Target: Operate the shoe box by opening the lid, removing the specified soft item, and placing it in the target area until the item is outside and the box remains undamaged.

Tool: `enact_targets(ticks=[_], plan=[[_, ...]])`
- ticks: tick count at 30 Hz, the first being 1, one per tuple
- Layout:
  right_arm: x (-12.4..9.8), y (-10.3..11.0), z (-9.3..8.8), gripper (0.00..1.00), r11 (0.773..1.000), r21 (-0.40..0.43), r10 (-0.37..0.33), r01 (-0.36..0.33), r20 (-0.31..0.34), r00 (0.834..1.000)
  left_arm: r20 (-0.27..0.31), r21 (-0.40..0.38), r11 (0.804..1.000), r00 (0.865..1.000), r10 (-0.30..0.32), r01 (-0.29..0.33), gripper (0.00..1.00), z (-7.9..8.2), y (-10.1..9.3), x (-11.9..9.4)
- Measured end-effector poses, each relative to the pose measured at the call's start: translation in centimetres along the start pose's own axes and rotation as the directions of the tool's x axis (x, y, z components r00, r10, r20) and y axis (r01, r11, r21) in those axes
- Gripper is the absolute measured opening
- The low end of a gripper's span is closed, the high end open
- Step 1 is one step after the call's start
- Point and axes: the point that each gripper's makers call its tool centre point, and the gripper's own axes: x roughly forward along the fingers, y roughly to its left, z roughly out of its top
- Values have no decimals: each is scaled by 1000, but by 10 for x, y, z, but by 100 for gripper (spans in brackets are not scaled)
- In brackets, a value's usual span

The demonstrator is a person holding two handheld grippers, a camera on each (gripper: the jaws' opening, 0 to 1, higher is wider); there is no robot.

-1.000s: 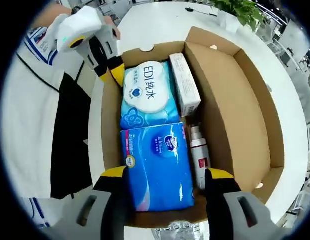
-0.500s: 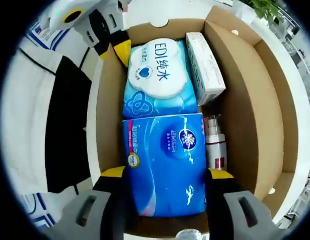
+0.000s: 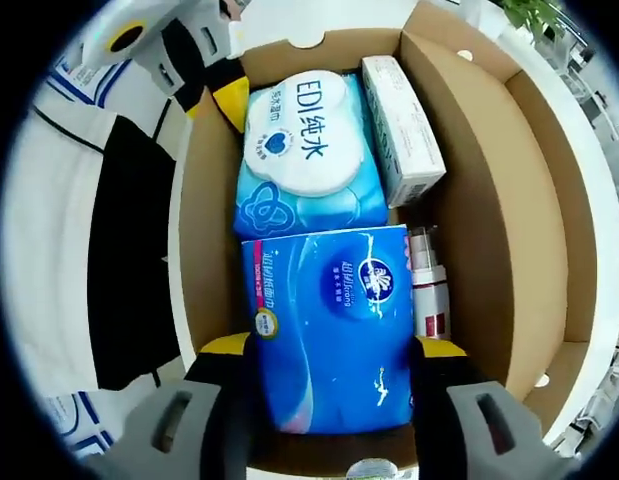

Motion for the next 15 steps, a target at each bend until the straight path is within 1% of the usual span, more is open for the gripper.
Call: enact_targets(ticks=[4, 7, 10, 15], plan=[[5, 3, 0, 67, 1000, 7, -5, 5, -8, 1000, 4, 6, 1000, 1000, 3, -3, 3, 0, 0, 0], [14, 3, -1, 68, 1000, 5, -21, 21, -20, 1000, 7, 18, 1000, 1000, 3, -3, 3, 1, 0, -1], [12, 2, -1, 68, 1000, 12, -15, 16, -33, 999, 6, 16, 1000, 1000, 1, -1, 3, 1, -1, -1], [21, 0, -1, 71, 1000, 8, -14, 14, -10, 1000, 0, 8, 1000, 1000, -8, 8, 3, 0, -1, 0]])
